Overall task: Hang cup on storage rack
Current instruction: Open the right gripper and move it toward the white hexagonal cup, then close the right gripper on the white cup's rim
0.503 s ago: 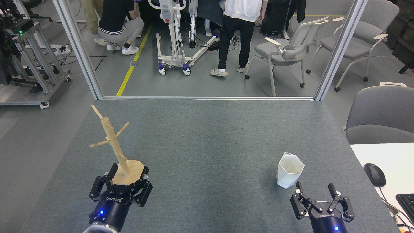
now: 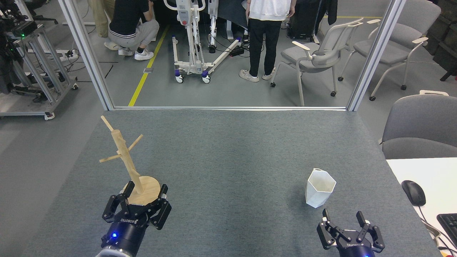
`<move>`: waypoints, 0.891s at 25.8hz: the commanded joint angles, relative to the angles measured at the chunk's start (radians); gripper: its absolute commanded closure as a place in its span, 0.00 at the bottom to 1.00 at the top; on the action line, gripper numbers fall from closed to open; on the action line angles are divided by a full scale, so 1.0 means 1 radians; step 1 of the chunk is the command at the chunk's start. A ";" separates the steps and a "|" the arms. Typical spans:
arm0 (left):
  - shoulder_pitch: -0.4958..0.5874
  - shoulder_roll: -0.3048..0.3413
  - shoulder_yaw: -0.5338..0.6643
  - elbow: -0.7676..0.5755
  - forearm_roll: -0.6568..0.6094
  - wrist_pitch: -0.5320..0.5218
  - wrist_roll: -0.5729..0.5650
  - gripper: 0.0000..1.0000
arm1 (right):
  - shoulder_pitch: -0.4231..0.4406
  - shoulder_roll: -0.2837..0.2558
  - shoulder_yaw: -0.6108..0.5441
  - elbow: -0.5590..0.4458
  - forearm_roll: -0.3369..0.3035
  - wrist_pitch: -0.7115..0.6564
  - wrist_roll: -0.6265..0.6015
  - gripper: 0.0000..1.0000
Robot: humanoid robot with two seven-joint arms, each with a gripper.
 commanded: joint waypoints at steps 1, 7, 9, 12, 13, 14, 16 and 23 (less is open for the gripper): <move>-0.001 -0.002 0.000 0.001 -0.001 0.008 0.011 0.00 | -0.029 -0.002 0.017 0.073 0.001 0.005 -0.006 0.01; -0.004 -0.002 0.000 0.001 -0.001 0.008 0.026 0.00 | -0.146 -0.017 0.025 0.244 0.001 0.005 -0.006 0.01; -0.004 -0.002 0.000 0.001 -0.001 0.008 0.026 0.00 | -0.187 -0.023 0.027 0.293 0.001 0.003 -0.006 0.01; -0.004 -0.002 0.000 0.001 -0.001 0.010 0.026 0.00 | -0.215 -0.017 0.036 0.324 0.001 0.006 -0.006 0.01; -0.004 -0.002 0.002 0.001 -0.001 0.010 0.026 0.00 | -0.218 -0.016 0.039 0.331 0.001 0.006 -0.006 0.01; -0.005 -0.002 0.002 0.001 -0.001 0.010 0.026 0.00 | -0.221 -0.016 0.040 0.340 0.001 0.006 -0.006 0.01; -0.004 -0.002 0.000 0.001 -0.001 0.010 0.027 0.00 | -0.233 -0.019 0.040 0.356 0.001 0.005 -0.006 0.01; 0.001 -0.004 0.000 0.001 0.001 0.013 0.026 0.00 | -0.288 -0.022 0.042 0.439 0.001 0.006 -0.006 0.01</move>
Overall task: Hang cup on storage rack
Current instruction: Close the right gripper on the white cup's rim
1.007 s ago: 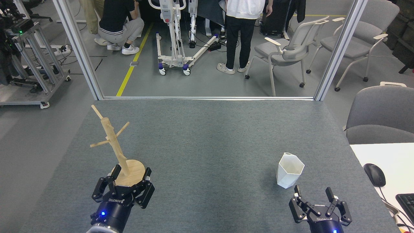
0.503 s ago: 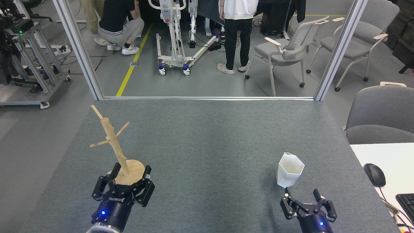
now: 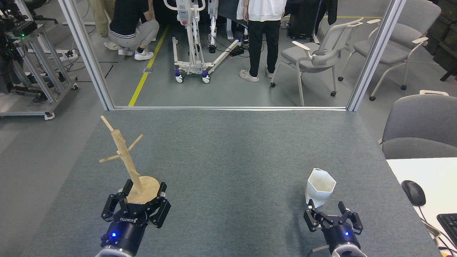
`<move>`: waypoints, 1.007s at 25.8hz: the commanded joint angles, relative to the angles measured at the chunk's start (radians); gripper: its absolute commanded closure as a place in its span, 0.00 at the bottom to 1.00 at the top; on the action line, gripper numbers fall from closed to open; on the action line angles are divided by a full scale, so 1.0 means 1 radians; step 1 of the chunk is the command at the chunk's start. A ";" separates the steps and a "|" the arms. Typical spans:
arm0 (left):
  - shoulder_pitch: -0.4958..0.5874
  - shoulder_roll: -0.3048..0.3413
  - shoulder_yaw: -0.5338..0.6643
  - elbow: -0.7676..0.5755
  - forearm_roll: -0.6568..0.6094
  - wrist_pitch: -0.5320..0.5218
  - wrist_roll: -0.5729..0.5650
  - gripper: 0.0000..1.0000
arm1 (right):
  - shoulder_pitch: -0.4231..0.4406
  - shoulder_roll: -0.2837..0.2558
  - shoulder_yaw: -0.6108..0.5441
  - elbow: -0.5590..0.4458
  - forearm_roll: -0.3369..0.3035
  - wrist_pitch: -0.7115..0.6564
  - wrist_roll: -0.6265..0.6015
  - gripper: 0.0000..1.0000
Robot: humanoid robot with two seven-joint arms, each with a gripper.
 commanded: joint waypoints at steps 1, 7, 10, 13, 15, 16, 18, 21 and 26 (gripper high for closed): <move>0.003 0.000 0.000 0.000 0.001 0.002 -0.002 0.00 | -0.032 -0.001 0.002 0.038 0.000 0.000 0.001 0.01; 0.006 0.000 0.000 0.000 0.001 0.002 -0.002 0.00 | -0.081 -0.004 0.013 0.081 -0.002 0.002 0.001 0.01; 0.007 0.000 0.000 -0.002 0.001 -0.001 0.000 0.00 | -0.098 -0.006 0.013 0.093 -0.002 0.002 0.001 0.01; 0.010 0.000 0.000 -0.002 0.001 -0.001 0.000 0.00 | -0.106 -0.010 0.013 0.098 -0.002 0.002 -0.002 0.01; 0.009 0.000 0.000 0.000 0.001 0.000 0.000 0.00 | -0.106 -0.010 0.013 0.098 -0.003 0.002 -0.004 0.01; 0.009 0.000 0.000 0.000 0.001 0.000 0.000 0.00 | -0.107 -0.010 0.013 0.098 -0.003 0.002 -0.004 0.01; 0.009 0.000 0.000 0.000 0.001 0.000 0.000 0.00 | -0.109 -0.010 0.013 0.100 -0.003 0.002 -0.004 0.01; 0.007 0.000 0.000 0.000 0.001 0.000 0.000 0.00 | -0.132 -0.013 0.014 0.126 -0.005 0.002 -0.005 0.01; 0.007 -0.002 0.000 -0.002 0.001 0.000 0.000 0.00 | -0.158 -0.027 0.016 0.139 -0.008 0.002 -0.007 0.01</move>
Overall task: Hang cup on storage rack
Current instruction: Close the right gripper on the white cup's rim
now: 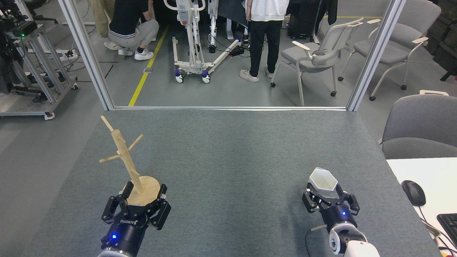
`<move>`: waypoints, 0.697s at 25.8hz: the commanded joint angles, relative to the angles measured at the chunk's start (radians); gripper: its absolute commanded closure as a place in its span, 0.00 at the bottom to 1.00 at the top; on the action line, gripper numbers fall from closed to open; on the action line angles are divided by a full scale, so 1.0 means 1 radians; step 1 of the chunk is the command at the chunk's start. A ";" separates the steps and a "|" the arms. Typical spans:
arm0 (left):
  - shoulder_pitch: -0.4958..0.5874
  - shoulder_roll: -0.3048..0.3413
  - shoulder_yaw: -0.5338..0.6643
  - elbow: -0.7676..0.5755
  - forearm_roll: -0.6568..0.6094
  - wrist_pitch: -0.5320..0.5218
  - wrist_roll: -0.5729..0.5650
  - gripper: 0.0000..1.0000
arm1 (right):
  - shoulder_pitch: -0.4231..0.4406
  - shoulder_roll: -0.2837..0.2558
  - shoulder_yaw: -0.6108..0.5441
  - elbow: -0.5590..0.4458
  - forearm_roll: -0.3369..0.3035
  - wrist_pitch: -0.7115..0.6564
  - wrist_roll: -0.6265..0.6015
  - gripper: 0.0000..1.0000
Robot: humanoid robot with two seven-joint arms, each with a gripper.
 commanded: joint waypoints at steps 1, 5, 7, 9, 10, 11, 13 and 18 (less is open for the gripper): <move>-0.001 0.000 0.000 -0.001 -0.001 0.001 0.001 0.00 | -0.012 -0.005 0.002 0.006 -0.002 0.001 -0.002 0.01; -0.003 -0.002 -0.002 -0.001 0.001 0.001 0.001 0.00 | -0.026 -0.010 0.002 0.013 -0.002 0.001 -0.002 0.01; -0.004 -0.010 -0.003 -0.001 0.001 -0.001 0.001 0.00 | -0.028 -0.010 0.002 0.025 -0.002 0.001 -0.002 0.01; -0.007 -0.013 -0.003 0.000 0.001 -0.001 0.001 0.00 | -0.043 -0.010 0.005 0.028 -0.002 0.001 -0.002 0.01; -0.007 -0.013 -0.003 -0.001 0.001 -0.001 -0.001 0.00 | -0.048 -0.010 0.005 0.028 -0.002 0.001 -0.002 0.01; -0.009 -0.013 -0.003 0.000 -0.001 -0.001 -0.001 0.00 | -0.048 -0.010 0.005 0.028 -0.002 0.001 -0.002 0.01; -0.009 -0.017 -0.003 0.000 -0.001 -0.001 -0.001 0.00 | -0.048 -0.010 0.005 0.028 -0.002 0.001 -0.002 0.01; -0.012 -0.023 -0.003 0.000 -0.001 -0.001 -0.001 0.00 | -0.048 -0.011 0.005 0.028 -0.002 -0.001 -0.002 0.14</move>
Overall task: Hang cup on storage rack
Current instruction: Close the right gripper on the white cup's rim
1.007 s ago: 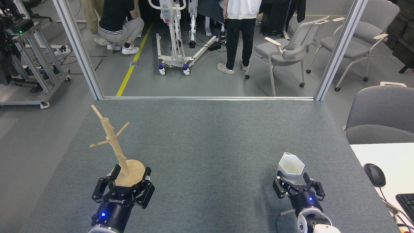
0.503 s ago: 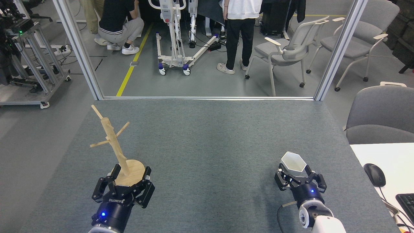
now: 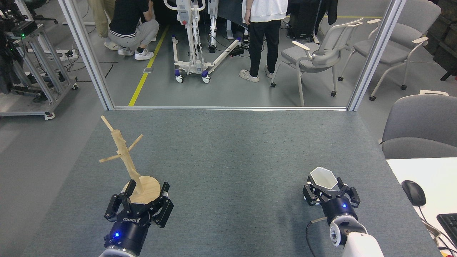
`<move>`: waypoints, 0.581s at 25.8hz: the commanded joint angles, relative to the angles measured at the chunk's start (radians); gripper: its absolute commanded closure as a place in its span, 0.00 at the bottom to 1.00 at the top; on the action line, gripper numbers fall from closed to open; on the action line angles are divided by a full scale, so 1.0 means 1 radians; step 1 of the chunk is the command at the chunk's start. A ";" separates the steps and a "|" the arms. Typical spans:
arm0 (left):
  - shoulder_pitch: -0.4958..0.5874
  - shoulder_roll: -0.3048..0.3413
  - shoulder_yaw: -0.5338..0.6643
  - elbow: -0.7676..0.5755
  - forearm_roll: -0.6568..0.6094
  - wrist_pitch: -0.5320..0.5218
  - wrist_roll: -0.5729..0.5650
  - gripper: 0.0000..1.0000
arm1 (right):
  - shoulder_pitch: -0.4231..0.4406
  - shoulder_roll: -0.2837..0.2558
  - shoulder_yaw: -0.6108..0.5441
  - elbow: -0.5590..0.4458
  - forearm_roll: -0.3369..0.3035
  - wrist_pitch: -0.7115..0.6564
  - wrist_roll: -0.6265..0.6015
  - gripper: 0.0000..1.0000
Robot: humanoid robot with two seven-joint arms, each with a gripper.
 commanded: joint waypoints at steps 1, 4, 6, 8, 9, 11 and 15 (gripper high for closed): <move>-0.002 -0.003 0.000 0.000 0.000 -0.001 -0.001 0.00 | 0.000 -0.001 0.000 0.000 0.000 -0.003 0.001 0.19; -0.002 -0.008 -0.002 0.000 0.001 -0.001 -0.001 0.00 | 0.001 0.002 0.000 0.002 0.000 -0.009 0.000 0.44; -0.002 -0.010 -0.002 0.000 0.001 -0.001 -0.001 0.00 | 0.001 0.002 0.000 0.000 0.000 -0.009 0.000 0.49; -0.002 -0.010 -0.002 0.000 0.001 -0.002 -0.001 0.00 | 0.004 0.002 0.000 0.000 0.000 -0.013 0.000 0.70; -0.002 -0.010 -0.002 0.000 0.001 -0.002 -0.001 0.00 | 0.006 0.002 -0.002 -0.001 0.000 -0.013 0.000 0.75; -0.002 -0.010 -0.002 0.000 0.001 -0.002 -0.001 0.00 | 0.010 0.002 0.001 -0.017 -0.001 -0.016 0.000 0.84; -0.002 -0.010 -0.002 0.000 0.001 -0.006 -0.001 0.00 | 0.021 -0.084 0.011 -0.124 -0.080 -0.152 -0.002 0.92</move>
